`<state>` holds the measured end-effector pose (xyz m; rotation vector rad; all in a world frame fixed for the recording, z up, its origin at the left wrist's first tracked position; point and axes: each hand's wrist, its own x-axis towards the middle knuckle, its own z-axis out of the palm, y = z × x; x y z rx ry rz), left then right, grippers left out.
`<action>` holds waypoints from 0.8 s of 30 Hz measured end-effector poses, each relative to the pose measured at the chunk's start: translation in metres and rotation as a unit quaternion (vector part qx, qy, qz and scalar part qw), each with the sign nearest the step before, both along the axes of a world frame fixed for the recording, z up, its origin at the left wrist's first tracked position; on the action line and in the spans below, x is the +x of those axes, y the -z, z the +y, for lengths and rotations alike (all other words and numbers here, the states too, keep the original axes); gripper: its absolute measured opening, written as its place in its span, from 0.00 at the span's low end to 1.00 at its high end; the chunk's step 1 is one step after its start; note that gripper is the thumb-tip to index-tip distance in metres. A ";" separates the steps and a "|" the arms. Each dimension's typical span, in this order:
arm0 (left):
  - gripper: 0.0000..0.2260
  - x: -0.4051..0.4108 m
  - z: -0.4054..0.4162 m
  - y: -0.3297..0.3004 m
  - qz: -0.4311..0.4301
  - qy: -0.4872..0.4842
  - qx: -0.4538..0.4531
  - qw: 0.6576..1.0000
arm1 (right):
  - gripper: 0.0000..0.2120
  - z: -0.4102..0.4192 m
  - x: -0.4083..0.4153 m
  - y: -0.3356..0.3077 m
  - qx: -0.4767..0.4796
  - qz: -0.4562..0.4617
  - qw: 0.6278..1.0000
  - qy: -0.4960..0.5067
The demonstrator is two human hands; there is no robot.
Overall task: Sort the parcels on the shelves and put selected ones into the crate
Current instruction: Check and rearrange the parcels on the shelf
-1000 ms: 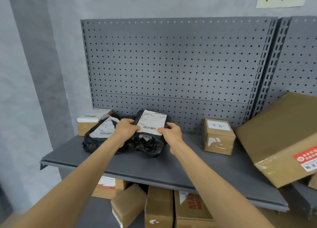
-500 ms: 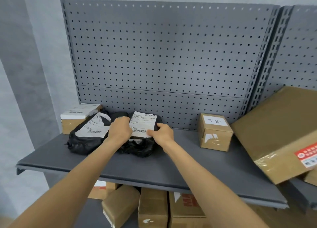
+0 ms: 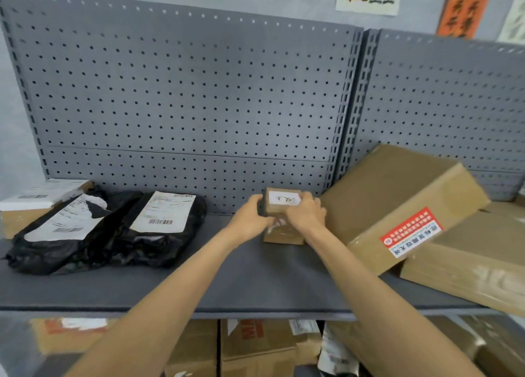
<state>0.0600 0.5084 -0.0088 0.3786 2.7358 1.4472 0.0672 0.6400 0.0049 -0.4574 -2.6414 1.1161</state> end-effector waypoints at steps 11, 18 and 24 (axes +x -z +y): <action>0.33 0.004 0.010 -0.003 0.030 -0.061 0.121 0.990 | 0.28 0.018 0.013 0.001 -0.140 0.089 0.983 -0.084; 0.25 0.011 -0.016 -0.054 0.093 -0.151 0.132 0.975 | 0.42 0.027 0.023 -0.034 -0.167 0.118 0.938 -0.280; 0.22 0.019 -0.033 -0.074 0.017 -0.125 0.135 0.983 | 0.40 0.028 0.023 -0.042 -0.108 0.164 0.935 -0.296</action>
